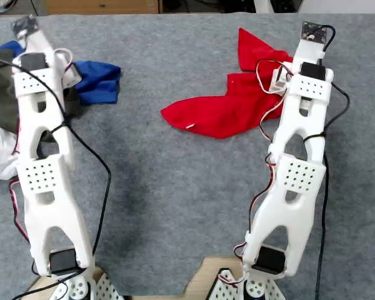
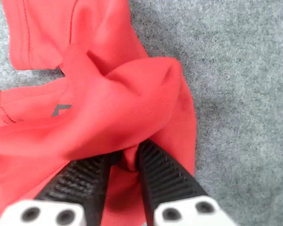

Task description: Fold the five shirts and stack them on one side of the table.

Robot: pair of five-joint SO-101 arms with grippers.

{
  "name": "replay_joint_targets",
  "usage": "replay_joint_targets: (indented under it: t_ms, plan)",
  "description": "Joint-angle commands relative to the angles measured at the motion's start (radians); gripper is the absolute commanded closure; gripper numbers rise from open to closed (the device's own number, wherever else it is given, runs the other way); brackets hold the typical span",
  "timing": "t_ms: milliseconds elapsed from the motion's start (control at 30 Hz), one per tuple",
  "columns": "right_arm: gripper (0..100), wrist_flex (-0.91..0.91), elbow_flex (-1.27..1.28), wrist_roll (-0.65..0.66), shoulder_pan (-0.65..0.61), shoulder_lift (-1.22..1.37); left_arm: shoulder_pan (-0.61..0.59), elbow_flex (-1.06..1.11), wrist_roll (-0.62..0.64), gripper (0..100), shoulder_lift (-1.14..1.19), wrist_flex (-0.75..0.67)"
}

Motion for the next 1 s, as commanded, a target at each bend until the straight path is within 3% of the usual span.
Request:
replay_joint_targets:
  t_ms: [0, 233, 333, 467, 800, 967]
  plan:
    - [99.0, 0.000, -0.062, -0.011, -0.016, -0.005, -0.094, -0.095, -0.011, 96, 0.027, -0.018]
    - [99.0, 0.000, -0.064, -0.011, -0.016, -0.005, -0.242, -0.262, -0.005, 98, 0.094, -0.008]
    - [99.0, 0.000, -0.064, -0.011, -0.016, -0.005, -0.258, -0.379, -0.005, 98, 0.094, 0.064]
    - [99.0, 0.002, -0.064, -0.011, -0.016, -0.005, -0.236, -0.603, -0.003, 98, 0.094, 0.221]
    - [99.0, 0.005, -0.064, -0.011, -0.016, -0.005, -0.161, -0.589, 0.040, 98, -0.272, 0.351]
    - [99.0, 0.005, -0.064, -0.011, -0.018, -0.005, -0.123, -0.586, 0.040, 87, -0.374, 0.419]
